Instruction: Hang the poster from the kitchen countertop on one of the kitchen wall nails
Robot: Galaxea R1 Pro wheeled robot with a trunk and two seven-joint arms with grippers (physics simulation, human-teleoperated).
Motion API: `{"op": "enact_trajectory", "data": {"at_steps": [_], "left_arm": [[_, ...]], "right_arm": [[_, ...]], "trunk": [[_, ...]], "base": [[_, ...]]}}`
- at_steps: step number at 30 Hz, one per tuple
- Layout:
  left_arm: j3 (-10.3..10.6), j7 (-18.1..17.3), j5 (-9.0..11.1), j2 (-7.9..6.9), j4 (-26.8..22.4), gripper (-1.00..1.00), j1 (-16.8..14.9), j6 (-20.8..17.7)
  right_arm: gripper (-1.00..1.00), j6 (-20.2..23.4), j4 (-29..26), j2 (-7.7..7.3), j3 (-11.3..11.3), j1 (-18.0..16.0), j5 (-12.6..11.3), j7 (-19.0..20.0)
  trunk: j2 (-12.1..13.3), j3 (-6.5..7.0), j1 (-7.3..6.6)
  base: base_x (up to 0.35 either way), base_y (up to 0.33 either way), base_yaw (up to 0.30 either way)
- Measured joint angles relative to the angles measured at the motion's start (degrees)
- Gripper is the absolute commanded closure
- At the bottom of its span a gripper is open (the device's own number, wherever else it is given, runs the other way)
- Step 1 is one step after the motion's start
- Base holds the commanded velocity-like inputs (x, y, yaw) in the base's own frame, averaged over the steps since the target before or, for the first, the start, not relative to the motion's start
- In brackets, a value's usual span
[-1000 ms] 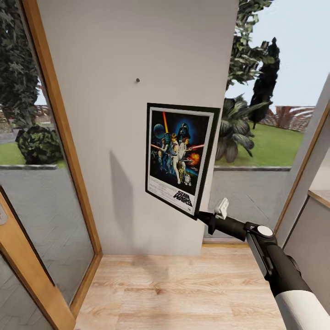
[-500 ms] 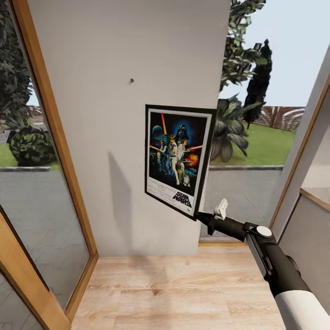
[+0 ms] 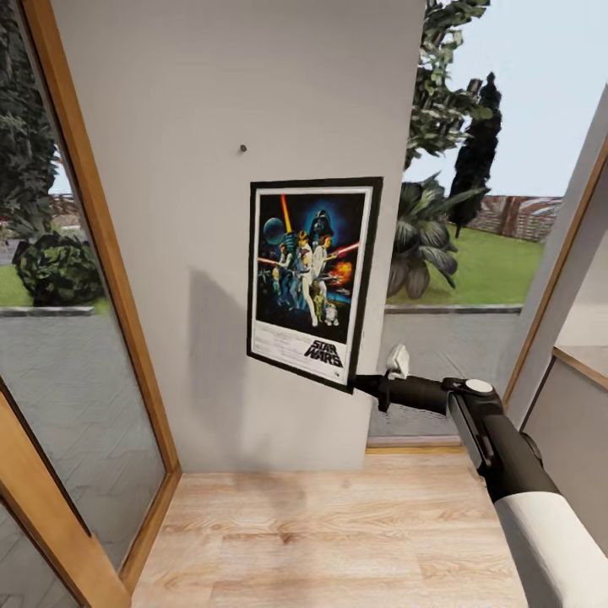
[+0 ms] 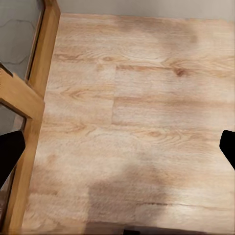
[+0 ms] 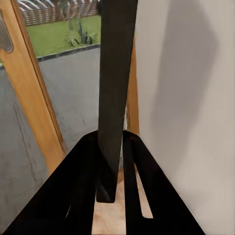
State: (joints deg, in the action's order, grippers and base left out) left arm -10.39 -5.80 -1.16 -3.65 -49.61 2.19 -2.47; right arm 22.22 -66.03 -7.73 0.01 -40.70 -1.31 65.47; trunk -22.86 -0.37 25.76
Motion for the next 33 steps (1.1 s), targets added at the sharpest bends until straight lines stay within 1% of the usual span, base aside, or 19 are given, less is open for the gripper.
{"op": "enact_trajectory", "data": {"at_steps": [3, 5, 6, 7, 9, 11, 14, 16, 17, 18, 24, 29, 33], "left_arm": [[0.1, 0.0, 0.0, -0.12, 0.3, -1.0, 0.0, 0.0], [0.1, 0.0, 0.0, -0.21, 0.4, -1.0, 0.0, 0.0], [0.1, -0.1, 0.0, -0.22, 0.4, -1.0, 0.0, 0.0], [0.1, 0.0, 0.0, -0.23, 0.5, -1.0, 0.0, 0.0], [0.1, 0.0, 0.0, -0.24, 0.5, -1.0, 0.0, 0.0], [0.1, 0.0, 0.0, -0.24, 0.5, -1.0, 0.0, 0.0], [0.1, 0.0, 0.0, -0.25, 0.5, -1.0, 0.0, 0.0], [0.1, 0.0, -0.1, -0.25, 0.5, -1.0, 0.0, 0.0], [0.1, 0.0, -0.1, -0.25, 0.5, -1.0, 0.0, 0.0], [0.0, 0.0, -0.1, -0.25, 0.5, -1.0, 0.0, 0.0], [0.0, 0.0, -0.1, -0.26, 0.5, -1.0, 0.0, 0.0], [0.1, 0.0, -0.1, -0.26, 0.6, -1.0, 0.0, 0.0], [0.1, 0.0, -0.1, -0.25, 0.5, -1.0, 0.0, 0.0]], "right_arm": [[1.0, 0.7, 0.1, 0.03, 1.0, -1.2, 0.0, 0.4], [1.0, 1.9, 2.1, 0.04, 1.8, -3.6, -0.1, 2.6], [1.0, 2.3, 2.9, 0.04, 1.9, -4.3, -0.1, 3.4], [1.0, 2.8, 4.9, 0.04, 2.0, -5.8, -0.1, 4.9], [1.0, 3.2, 8.0, 0.05, 2.1, -7.9, 0.0, 6.8], [1.0, 3.4, 10.1, 0.05, 2.1, -9.5, 0.0, 7.9], [1.0, 3.6, 11.5, 0.04, 2.2, -11.0, 0.0, 9.2], [1.0, 3.8, 12.0, 0.03, 2.2, -12.2, 0.0, 11.3], [1.0, 3.8, 12.1, 0.01, 2.2, -12.4, 0.0, 12.0], [1.0, 3.9, 12.2, 0.05, 2.2, -12.8, 0.0, 13.8], [1.0, 3.9, 12.3, 0.36, 2.3, -13.2, 0.0, 15.3], [1.0, 3.7, 12.1, 0.85, 4.8, -13.5, 0.1, 15.9], [1.0, 3.5, 12.1, 0.8, 5.3, -13.5, 0.1, 15.9]], "trunk": [[0.0, 0.0, 0.0], [0.0, 0.0, 0.0], [0.0, 0.0, 0.0], [0.0, 0.0, 0.0], [0.0, 0.0, 0.0], [0.0, 0.0, 0.0], [0.0, 0.0, 0.0], [0.0, 0.0, 0.0], [0.0, 0.0, 0.0], [0.0, 0.0, 0.0], [0.0, 0.0, 0.0], [0.0, 0.0, 0.0], [0.0, 0.0, 0.0]], "base": [[0.0, 0.0, 0.0], [0.0, 0.0, 0.0], [0.0, 0.0, 0.0], [0.0, 0.0, 0.0], [0.0, 0.0, 0.0], [0.0, 0.0, 0.0], [0.0, 0.0, 0.0], [0.0, 0.0, 0.0], [0.0, 0.0, 0.0], [0.0, 0.0, 0.0], [0.0, 0.0, 0.0], [0.0, 0.0, 0.0], [0.0, 0.0, 0.0]]}}
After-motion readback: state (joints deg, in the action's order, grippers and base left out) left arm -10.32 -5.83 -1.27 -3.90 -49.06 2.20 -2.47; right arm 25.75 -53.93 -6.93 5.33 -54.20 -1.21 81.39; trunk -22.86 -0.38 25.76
